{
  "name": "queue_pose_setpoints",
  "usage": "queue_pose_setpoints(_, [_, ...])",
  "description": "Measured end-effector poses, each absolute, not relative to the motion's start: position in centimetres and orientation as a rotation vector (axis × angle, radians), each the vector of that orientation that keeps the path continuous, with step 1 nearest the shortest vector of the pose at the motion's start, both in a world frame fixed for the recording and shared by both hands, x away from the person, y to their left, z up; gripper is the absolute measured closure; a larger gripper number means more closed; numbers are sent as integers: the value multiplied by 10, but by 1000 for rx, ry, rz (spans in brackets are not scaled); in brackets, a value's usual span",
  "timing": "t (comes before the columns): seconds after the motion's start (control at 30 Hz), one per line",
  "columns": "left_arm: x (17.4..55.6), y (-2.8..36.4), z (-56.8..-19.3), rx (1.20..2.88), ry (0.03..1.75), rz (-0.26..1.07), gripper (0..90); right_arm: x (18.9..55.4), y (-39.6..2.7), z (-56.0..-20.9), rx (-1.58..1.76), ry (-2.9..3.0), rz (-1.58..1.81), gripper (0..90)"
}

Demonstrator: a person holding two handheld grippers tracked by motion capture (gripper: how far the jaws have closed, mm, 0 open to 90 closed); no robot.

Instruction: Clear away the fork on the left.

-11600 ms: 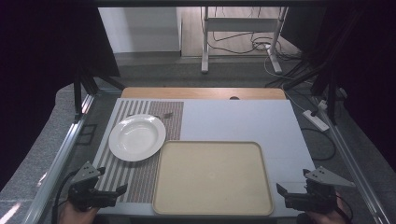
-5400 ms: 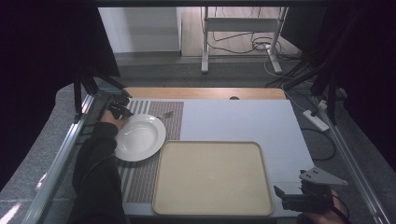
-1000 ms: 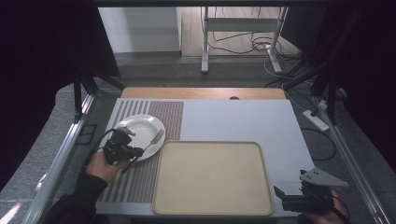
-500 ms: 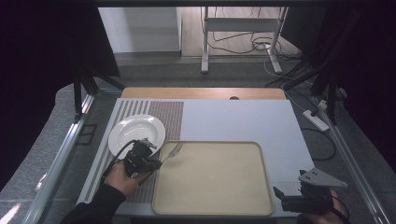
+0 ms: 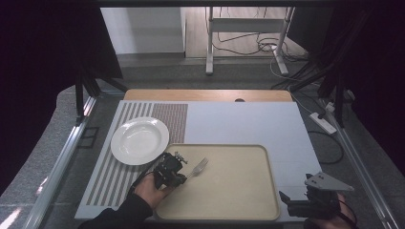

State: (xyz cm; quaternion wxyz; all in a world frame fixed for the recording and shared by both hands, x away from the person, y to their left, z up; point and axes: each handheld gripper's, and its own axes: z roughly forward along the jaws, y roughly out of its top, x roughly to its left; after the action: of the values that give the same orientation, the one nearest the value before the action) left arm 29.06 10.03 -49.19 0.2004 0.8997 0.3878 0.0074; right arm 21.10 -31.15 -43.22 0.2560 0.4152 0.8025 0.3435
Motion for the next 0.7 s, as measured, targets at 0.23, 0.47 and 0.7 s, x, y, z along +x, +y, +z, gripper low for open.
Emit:
queue_pose_setpoints(0.23, [296,96,-496,2533,1008,43,778,211,-311,-432,1119,2184,924,0])
queue_pose_setpoints(0.47, [297,80,-488,2540,864,16,884,211,-310,-432,1120,2185,921,0])
queue_pose_setpoints(0.7, [304,71,-504,2617,895,17,884,211,-310,-433,1120,2185,922,0])
